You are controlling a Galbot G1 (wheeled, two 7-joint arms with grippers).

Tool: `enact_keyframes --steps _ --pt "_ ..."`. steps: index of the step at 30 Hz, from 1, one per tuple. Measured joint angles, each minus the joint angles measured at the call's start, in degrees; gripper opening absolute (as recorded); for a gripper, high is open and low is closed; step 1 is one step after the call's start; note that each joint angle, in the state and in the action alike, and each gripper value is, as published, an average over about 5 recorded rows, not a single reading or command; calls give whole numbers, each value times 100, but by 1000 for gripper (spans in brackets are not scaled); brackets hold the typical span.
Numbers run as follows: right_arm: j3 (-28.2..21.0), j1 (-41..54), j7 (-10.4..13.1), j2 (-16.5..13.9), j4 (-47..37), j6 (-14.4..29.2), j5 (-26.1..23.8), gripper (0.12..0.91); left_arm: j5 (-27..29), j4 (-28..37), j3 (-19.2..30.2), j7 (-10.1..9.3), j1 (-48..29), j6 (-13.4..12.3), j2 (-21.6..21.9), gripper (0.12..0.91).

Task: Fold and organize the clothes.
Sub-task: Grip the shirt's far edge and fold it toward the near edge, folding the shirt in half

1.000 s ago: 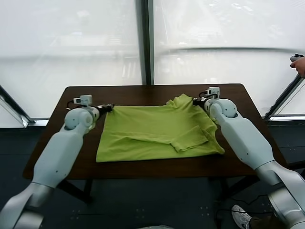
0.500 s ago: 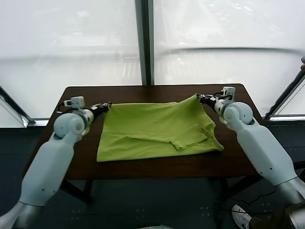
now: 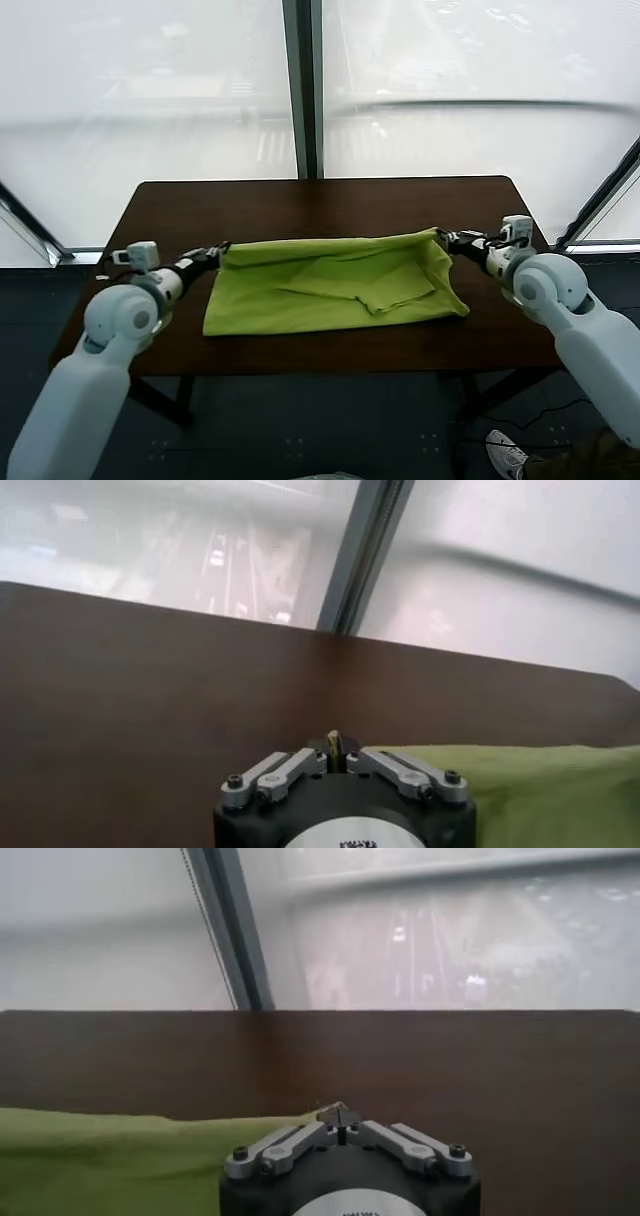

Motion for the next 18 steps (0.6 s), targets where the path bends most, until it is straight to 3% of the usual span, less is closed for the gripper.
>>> enact_keyframes --steps 9,18 --pt "16 -504 10 -202 325 -112 -35 138 250 -617 -249 -14 929 -70 -142 217" --pt "-31 -606 21 -214 311 -147 -99 140 334 -583 -364 -37 1315 -90 -238 217"
